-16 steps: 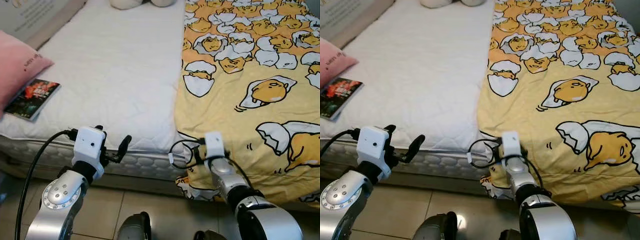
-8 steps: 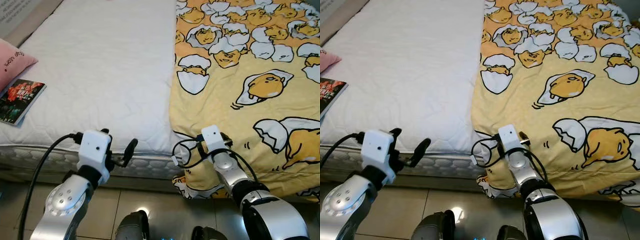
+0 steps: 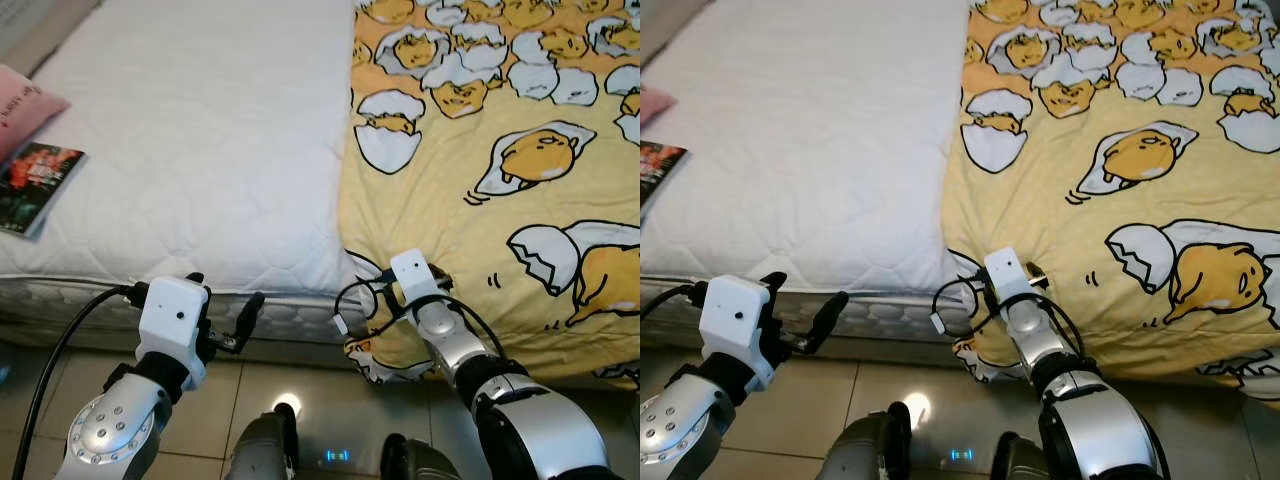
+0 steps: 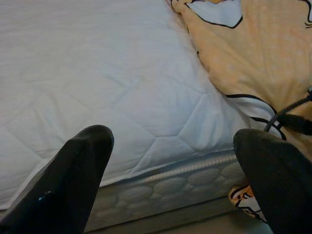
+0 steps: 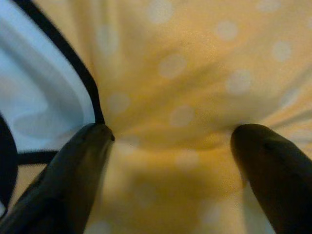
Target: Clean up the room
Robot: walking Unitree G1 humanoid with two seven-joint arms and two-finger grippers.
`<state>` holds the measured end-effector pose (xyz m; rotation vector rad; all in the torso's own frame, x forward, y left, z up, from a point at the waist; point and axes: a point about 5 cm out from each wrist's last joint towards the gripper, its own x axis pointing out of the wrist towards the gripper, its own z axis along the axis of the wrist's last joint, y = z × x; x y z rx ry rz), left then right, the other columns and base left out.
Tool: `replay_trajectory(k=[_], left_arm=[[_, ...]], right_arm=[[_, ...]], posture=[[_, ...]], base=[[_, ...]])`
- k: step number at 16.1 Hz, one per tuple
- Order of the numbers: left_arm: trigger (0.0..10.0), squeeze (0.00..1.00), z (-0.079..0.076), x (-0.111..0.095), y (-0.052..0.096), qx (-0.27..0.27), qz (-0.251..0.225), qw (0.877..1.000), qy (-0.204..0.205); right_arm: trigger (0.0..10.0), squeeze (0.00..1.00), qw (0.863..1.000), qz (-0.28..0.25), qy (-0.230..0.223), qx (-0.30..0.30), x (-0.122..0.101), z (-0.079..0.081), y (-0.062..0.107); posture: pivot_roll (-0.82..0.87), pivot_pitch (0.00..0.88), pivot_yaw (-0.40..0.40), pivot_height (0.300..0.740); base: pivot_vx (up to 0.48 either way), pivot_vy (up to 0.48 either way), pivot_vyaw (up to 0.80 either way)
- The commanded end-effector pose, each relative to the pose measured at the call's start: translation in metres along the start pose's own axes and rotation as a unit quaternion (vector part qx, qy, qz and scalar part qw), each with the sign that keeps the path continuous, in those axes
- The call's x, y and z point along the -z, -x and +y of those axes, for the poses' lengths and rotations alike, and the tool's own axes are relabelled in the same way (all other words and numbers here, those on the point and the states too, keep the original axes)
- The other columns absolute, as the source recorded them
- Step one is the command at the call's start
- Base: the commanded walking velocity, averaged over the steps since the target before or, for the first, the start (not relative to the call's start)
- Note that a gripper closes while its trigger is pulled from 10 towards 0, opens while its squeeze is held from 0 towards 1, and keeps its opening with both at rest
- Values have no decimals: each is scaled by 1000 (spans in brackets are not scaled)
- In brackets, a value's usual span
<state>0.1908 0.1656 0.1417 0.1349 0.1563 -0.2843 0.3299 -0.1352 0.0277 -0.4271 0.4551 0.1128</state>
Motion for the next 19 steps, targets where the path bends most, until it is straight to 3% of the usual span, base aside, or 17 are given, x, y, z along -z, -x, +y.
replay_trajectory(k=[1,4,18,19], left_arm=[[10000,0,-2,0,3,1,3,1000,1],[10000,0,-3,-1,1,3,5,1000,2],[10000,0,-5,0,-10,7,5,1000,14],[10000,0,-5,-1,-12,7,3,1000,15]], right_arm=[[0,0,1000,-3,-20,-8,-4,4,-1],[0,0,996,8,-86,-9,-4,4,-1],[0,0,990,-17,-95,-99,-17,39,2],[0,35,989,-22,-96,-107,-19,42,3]], posture=[[301,274,66,740],[291,282,67,740],[266,263,58,740],[262,258,57,740]], base=[[0,0,0],[0,0,0],[0,0,0],[0,0,0]])
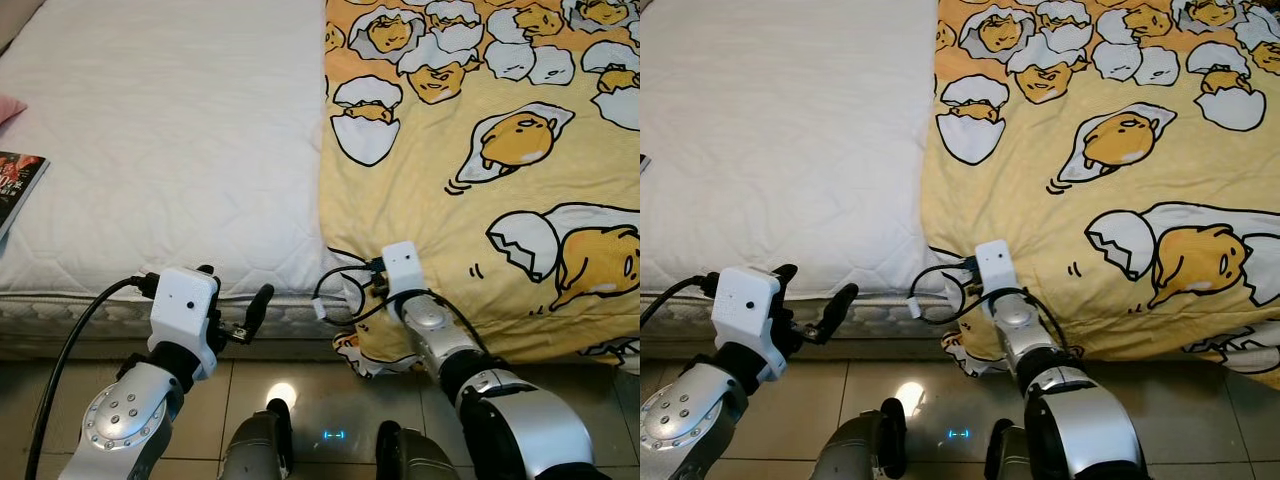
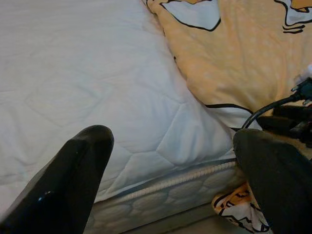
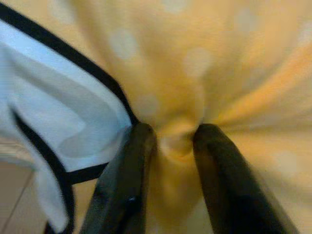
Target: Clean up the room
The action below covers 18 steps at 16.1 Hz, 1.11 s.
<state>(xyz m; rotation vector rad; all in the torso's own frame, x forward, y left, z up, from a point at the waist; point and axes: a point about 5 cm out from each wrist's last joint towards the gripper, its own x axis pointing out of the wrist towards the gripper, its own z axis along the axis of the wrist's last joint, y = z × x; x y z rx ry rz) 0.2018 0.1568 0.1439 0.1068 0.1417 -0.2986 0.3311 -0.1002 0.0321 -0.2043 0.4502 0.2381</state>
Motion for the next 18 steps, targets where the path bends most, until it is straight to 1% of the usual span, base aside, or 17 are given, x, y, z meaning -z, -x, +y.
replay_trajectory(k=[1,2,4,5,6,7,8,9,10,11,12,13,14,15,16,17,18], left_arm=[[10000,0,0,4,-1,-1,12,1000,4],[10000,0,0,4,-1,-1,11,1000,4],[10000,0,-2,4,-4,0,9,1000,7],[10000,0,-2,4,-4,1,8,1000,7],[10000,0,-2,4,-5,1,8,1000,8],[10000,0,-2,4,-6,1,8,1000,8],[10000,0,-2,4,-7,2,7,1000,8],[10000,0,-2,3,-7,3,4,1000,10],[10000,0,-2,3,-8,5,0,1000,11],[10000,0,-4,3,-8,12,-3,1000,5],[10000,0,-5,2,-8,15,-5,1000,2],[10000,0,-7,2,-9,18,-7,1000,1],[10000,0,-7,3,-11,19,-8,1000,1],[10000,0,-7,2,-13,19,-10,1000,1],[10000,0,-8,1,-13,22,-12,1000,0],[10000,0,-8,1,-13,23,-12,1000,-1],[10000,0,-8,2,-13,23,-12,1000,-2]], right_arm=[[0,86,999,1,-5,-37,2,18,1],[0,102,999,0,-5,-45,3,21,1],[0,145,996,2,-4,-91,16,45,7],[0,173,995,4,-6,-100,21,51,9],[0,173,995,5,-8,-103,23,53,10],[0,196,994,5,-7,-107,26,56,11],[0,188,996,-2,15,-93,28,56,12],[0,145,994,-52,96,-26,15,43,10],[6235,204,984,-93,151,16,2,33,9],[10000,1000,982,-112,141,49,-9,21,7],[10000,1000,981,-119,139,59,-13,15,6],[10000,1000,981,-128,117,88,-23,0,5],[10000,1000,981,-132,80,117,-30,-17,4],[10000,1000,980,-133,73,131,-34,-26,4],[10000,1000,980,-137,50,133,-38,-33,4],[10000,1000,981,-138,40,133,-39,-34,4],[10000,1000,982,-141,8,127,-43,-35,3]], posture=[[259,256,57,740],[256,253,55,740],[248,248,54,740],[244,247,55,740],[243,247,56,740],[240,247,57,740],[237,245,58,740],[237,243,58,740],[232,241,59,740],[231,239,58,740],[230,237,59,740],[226,229,55,740],[220,224,55,740],[220,224,55,740],[220,223,55,740],[220,223,55,740],[222,223,54,740]], base=[[0,0,0],[0,0,0],[0,0,0],[0,0,0],[0,0,0],[0,0,0],[0,0,0],[0,0,0],[0,0,0],[0,0,0],[0,0,0],[0,0,0],[0,0,0],[0,0,0],[0,0,0],[0,0,0],[0,0,0]])
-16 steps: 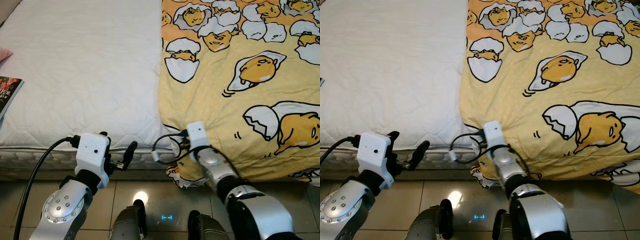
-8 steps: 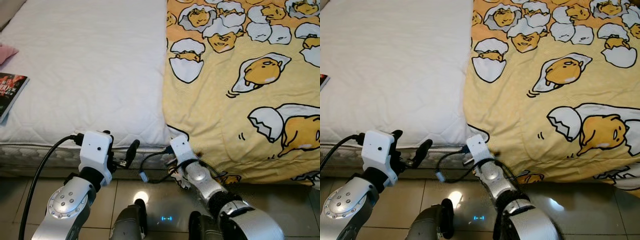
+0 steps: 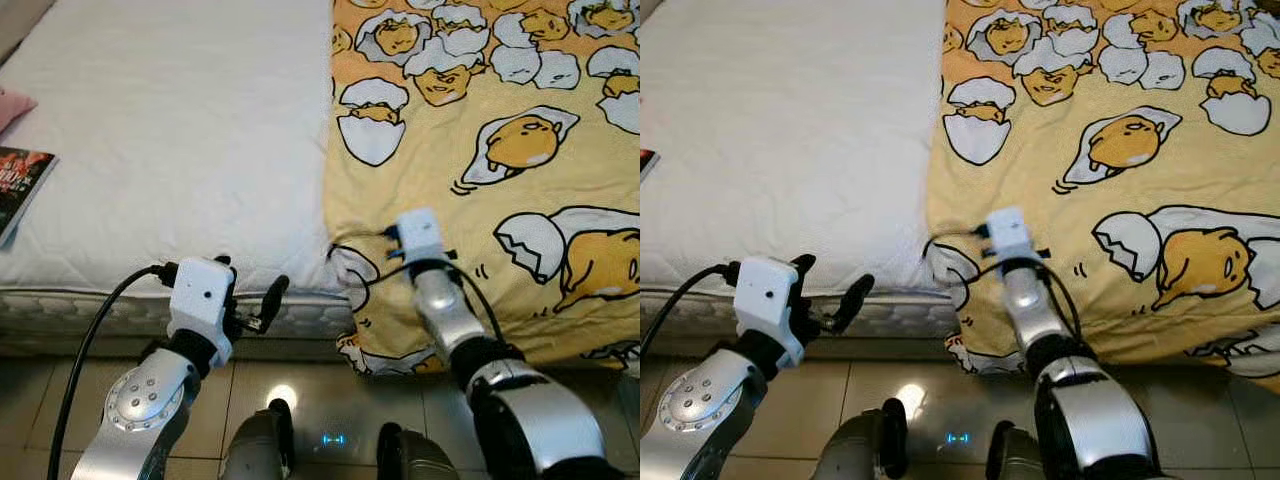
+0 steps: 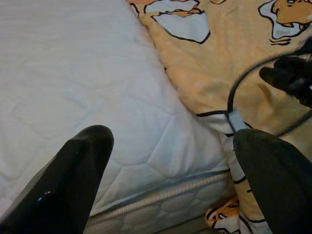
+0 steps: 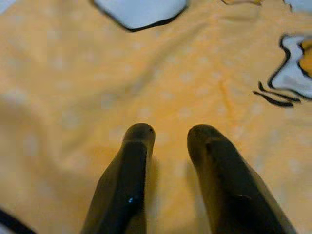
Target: Clean up the room
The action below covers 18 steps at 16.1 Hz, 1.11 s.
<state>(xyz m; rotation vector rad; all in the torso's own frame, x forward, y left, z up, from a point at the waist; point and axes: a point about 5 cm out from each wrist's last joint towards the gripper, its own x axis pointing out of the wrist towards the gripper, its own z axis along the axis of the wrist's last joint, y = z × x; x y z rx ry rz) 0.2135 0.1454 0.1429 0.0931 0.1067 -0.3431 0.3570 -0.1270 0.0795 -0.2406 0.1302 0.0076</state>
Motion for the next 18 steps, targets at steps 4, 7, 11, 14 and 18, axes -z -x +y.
replay_trajectory(k=[4,7,11,14,18], left_arm=[[10000,0,0,4,1,-1,5,1000,-7],[10000,0,-1,4,1,-2,5,1000,-7],[10000,0,-6,5,4,17,-1,1000,-25],[10000,0,-14,5,10,66,-3,997,-32],[10000,0,-20,6,14,90,-4,995,-42]], right_arm=[[10000,1000,998,22,-52,-1,0,2,-2],[10000,1000,997,39,-63,-13,5,6,0],[10000,1000,989,88,-116,-20,19,6,3],[10000,1000,982,114,-147,-16,25,3,4],[10000,1000,982,122,-144,-26,23,6,3]], posture=[[229,221,49,740],[235,223,48,740],[235,212,40,740],[237,208,40,740],[241,210,40,740]], base=[[0,0,0],[0,0,0],[0,0,0],[0,0,0],[0,0,0]])
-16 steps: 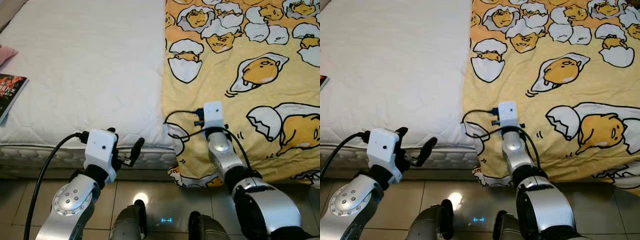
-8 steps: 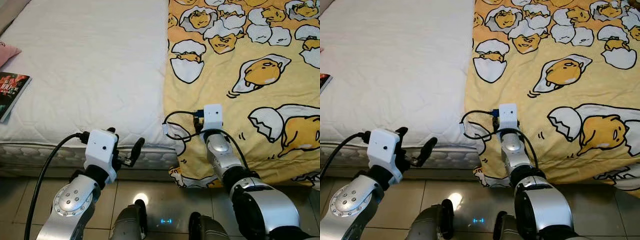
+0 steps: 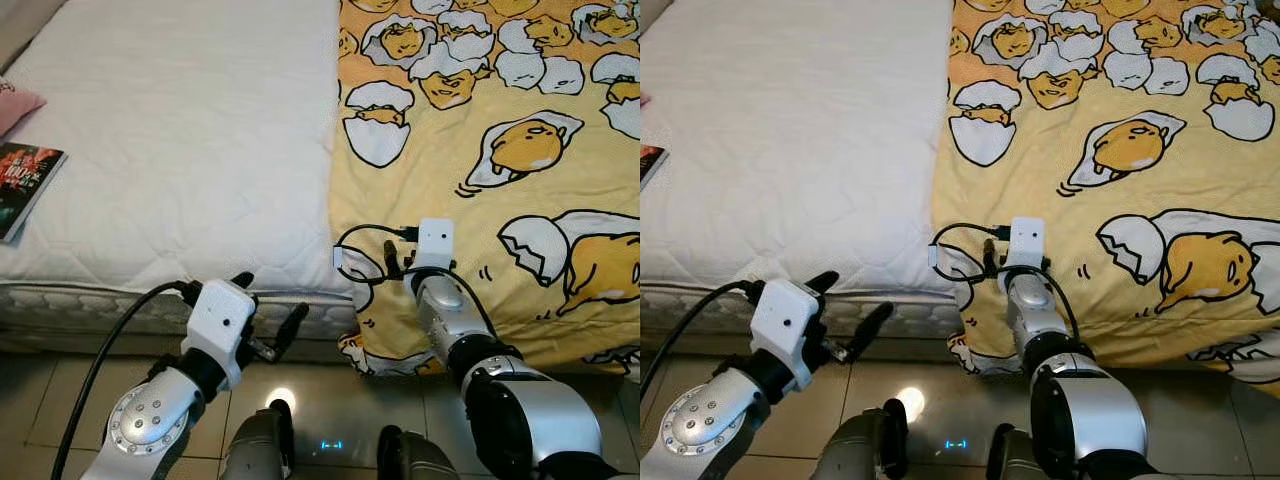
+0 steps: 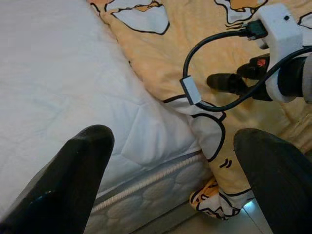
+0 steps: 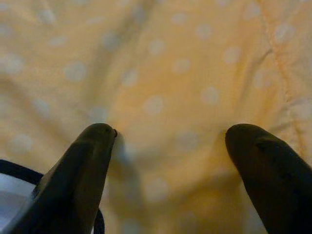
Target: Clean up the room
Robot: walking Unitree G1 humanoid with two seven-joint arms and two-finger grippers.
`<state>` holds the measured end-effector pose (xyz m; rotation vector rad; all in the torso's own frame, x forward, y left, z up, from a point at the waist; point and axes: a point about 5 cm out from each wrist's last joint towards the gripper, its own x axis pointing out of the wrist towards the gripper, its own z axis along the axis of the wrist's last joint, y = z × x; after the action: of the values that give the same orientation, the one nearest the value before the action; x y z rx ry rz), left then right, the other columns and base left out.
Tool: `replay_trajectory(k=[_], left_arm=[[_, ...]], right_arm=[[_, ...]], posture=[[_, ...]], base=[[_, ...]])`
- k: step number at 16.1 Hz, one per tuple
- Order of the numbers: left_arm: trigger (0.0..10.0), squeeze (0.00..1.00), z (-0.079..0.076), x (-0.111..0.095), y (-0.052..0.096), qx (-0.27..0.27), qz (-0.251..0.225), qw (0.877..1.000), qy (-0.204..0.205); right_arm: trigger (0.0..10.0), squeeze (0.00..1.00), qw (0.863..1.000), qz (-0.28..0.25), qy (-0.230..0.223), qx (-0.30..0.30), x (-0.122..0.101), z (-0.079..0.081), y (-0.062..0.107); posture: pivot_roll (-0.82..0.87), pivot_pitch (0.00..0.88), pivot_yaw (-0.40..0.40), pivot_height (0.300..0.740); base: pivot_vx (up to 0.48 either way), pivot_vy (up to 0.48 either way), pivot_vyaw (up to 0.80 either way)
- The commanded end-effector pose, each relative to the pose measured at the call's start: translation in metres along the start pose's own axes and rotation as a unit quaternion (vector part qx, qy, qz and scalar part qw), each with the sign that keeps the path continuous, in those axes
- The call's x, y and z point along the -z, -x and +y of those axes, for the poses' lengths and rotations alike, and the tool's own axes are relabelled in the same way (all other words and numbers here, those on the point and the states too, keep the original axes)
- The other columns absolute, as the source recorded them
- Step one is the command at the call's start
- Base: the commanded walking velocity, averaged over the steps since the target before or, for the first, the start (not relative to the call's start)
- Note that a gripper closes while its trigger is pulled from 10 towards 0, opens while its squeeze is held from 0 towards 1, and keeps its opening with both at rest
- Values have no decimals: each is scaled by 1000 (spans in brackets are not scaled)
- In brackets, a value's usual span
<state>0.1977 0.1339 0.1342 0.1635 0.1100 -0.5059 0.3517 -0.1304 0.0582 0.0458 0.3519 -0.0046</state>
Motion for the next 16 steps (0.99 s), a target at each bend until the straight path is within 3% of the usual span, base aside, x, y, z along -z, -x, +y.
replay_trajectory(k=[1,10,12,13,16], left_arm=[[10000,0,-4,-3,3,11,-9,1000,-3],[10000,0,-13,-4,6,32,-21,999,0],[10000,0,-14,-4,8,33,-19,999,1],[10000,0,-15,-4,10,34,-16,999,2],[10000,0,-16,-3,11,32,-15,999,3]], right_arm=[[10000,1000,1000,16,1,-12,3,6,0],[10000,1000,995,81,-62,-11,20,9,3],[10000,1000,993,110,-32,-27,28,14,5],[10000,0,992,120,-10,-29,32,15,6],[10000,0,992,122,12,-21,33,13,6]], posture=[[241,209,37,740],[245,219,33,740],[253,232,36,740],[257,239,34,740],[257,249,28,740]], base=[[0,0,0],[0,0,0],[0,0,0],[0,0,0],[0,0,0]])
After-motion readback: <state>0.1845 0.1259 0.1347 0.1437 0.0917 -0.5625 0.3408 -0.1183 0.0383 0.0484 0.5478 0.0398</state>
